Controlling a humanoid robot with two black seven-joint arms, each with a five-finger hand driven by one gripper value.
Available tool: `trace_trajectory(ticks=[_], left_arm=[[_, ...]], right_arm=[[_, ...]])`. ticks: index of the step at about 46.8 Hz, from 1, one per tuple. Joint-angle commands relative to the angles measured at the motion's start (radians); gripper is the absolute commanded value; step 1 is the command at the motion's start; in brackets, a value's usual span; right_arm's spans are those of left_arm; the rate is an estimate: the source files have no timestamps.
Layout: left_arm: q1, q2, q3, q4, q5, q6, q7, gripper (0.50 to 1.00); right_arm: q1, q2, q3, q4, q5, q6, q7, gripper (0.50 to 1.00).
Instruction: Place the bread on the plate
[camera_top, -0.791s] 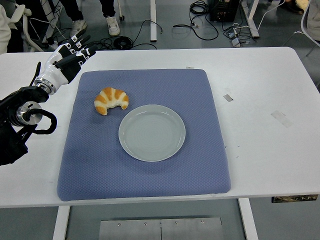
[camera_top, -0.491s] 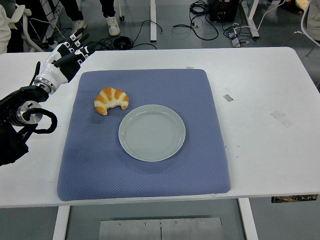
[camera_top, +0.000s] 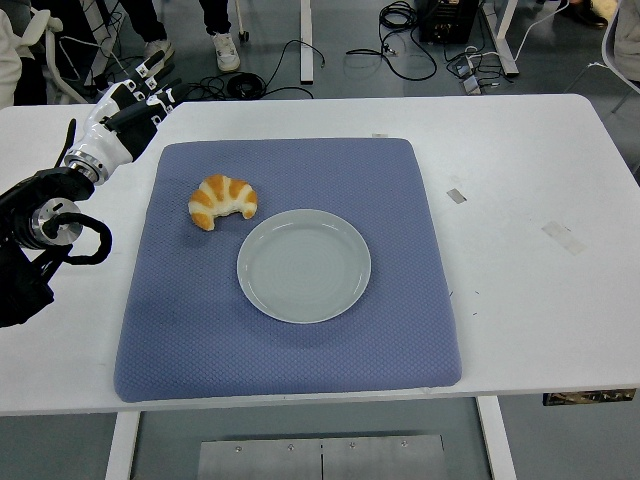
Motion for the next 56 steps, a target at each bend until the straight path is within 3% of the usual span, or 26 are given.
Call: trace_trajectory(ticks=[1, 34, 50, 56], left_arm=[[0.003, -0.006, 0.0, 0.0, 0.0, -0.001, -0.001, 0.983], [-0.023, 0.017, 0.003, -0.006, 0.017, -0.004, -0.01, 0.983], [-0.029, 0.054, 0.045, -0.1, 0.057, -0.012, 0.0, 0.983], [-0.056, 0.087, 0.153, -0.144, 0.097, -0.002, 0.011, 0.983]], right_arm=[[0.0, 0.0, 0.0, 0.0, 0.0, 0.0, 0.0, 1.0], [0.0, 0.0, 0.0, 0.0, 0.0, 0.0, 0.0, 1.0], [0.0, 0.0, 0.0, 0.0, 0.0, 0.0, 0.0, 1.0], [0.0, 0.0, 0.0, 0.0, 0.0, 0.0, 0.0, 1.0]])
